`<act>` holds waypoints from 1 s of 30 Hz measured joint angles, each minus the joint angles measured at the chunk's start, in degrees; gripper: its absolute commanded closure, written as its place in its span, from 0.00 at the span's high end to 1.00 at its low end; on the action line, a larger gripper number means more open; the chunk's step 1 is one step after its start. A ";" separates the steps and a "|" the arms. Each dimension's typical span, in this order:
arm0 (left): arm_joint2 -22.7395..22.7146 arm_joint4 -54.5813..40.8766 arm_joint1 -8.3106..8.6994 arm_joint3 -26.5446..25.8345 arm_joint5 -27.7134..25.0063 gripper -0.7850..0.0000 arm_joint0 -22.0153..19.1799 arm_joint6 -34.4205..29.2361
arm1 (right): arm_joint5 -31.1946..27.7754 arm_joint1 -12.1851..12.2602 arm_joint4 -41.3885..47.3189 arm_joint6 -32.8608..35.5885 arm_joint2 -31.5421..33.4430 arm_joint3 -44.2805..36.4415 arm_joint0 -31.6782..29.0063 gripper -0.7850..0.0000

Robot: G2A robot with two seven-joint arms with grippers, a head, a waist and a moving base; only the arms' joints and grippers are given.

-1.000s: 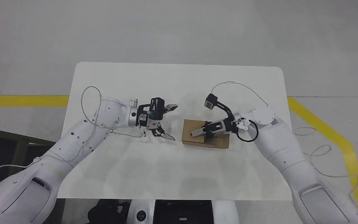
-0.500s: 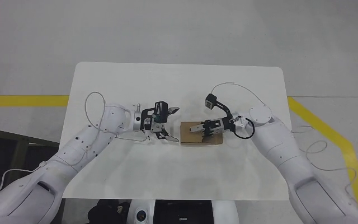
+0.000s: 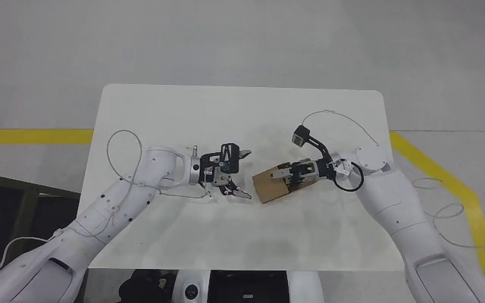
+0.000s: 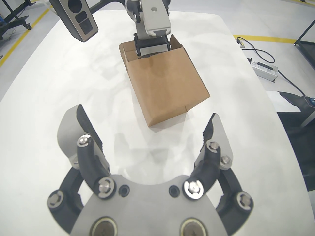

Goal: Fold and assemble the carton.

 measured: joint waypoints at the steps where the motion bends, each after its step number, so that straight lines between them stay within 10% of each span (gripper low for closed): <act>1: -0.21 -0.57 -0.02 -0.24 0.01 1.00 0.13 -0.69 | 0.43 0.08 -0.15 -0.29 0.05 -0.71 -0.51 0.49; 30: -3.19 -5.40 -1.82 1.02 -0.90 1.00 -0.55 -12.32 | -1.05 -0.43 -4.31 -17.06 1.83 -2.77 -3.01 0.47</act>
